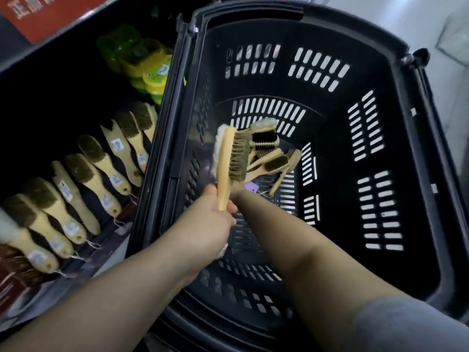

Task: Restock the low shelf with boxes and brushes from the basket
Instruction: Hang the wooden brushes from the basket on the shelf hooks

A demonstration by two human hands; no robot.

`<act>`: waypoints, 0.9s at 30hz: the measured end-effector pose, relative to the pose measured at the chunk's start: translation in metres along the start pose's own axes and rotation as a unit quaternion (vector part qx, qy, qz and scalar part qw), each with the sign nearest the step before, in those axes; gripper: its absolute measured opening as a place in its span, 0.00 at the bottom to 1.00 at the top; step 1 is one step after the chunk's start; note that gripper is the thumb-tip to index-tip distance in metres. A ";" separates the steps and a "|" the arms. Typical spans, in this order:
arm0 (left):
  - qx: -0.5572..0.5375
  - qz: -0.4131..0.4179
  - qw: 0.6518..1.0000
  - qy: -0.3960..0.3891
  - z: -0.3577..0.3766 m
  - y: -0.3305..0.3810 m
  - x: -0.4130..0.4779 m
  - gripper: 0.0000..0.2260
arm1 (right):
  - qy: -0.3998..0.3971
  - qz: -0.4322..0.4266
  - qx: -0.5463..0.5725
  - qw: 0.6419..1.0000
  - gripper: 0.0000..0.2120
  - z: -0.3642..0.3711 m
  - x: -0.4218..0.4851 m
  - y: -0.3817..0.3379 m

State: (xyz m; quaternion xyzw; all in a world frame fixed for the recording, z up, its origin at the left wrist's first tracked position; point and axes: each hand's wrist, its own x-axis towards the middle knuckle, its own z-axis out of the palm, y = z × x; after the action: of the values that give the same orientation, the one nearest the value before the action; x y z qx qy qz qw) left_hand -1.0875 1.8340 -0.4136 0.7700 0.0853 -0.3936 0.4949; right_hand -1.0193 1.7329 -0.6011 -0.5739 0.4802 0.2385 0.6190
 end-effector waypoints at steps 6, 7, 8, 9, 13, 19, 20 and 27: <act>-0.020 0.017 1.000 0.008 0.001 -0.004 0.002 0.09 | -0.045 -0.076 -0.150 0.985 0.17 -0.012 -0.009 -0.005; -0.020 0.018 1.000 0.011 0.001 -0.004 0.003 0.09 | -0.034 -0.086 -0.123 0.988 0.16 -0.012 -0.012 -0.007; -0.019 0.018 1.000 0.014 0.001 -0.004 0.004 0.09 | -0.009 -0.094 -0.100 0.990 0.16 -0.013 -0.013 -0.007; -0.019 0.017 1.000 0.017 0.001 -0.005 0.005 0.09 | 0.016 -0.095 -0.076 0.992 0.15 -0.013 -0.014 -0.007; -0.021 0.024 0.999 0.018 0.002 -0.008 0.008 0.11 | 0.059 -0.065 -0.040 0.995 0.05 -0.015 -0.010 0.004; -0.046 0.043 0.998 0.017 0.001 -0.007 0.010 0.12 | 0.001 -0.031 -0.120 0.992 0.09 -0.024 -0.024 -0.006; -0.047 0.046 0.998 0.019 0.001 -0.006 0.009 0.12 | -0.022 -0.038 -0.148 0.988 0.06 -0.028 -0.031 -0.009; -0.103 0.063 0.992 0.021 0.004 -0.001 0.007 0.11 | -0.186 -0.037 0.111 0.976 0.12 -0.074 -0.117 -0.010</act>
State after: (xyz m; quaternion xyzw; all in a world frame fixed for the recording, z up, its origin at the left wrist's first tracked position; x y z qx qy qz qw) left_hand -1.0849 1.8295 -0.4200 0.7268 0.0865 -0.3346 0.5936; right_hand -1.0844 1.6914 -0.4864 -0.4648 0.3584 0.2632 0.7657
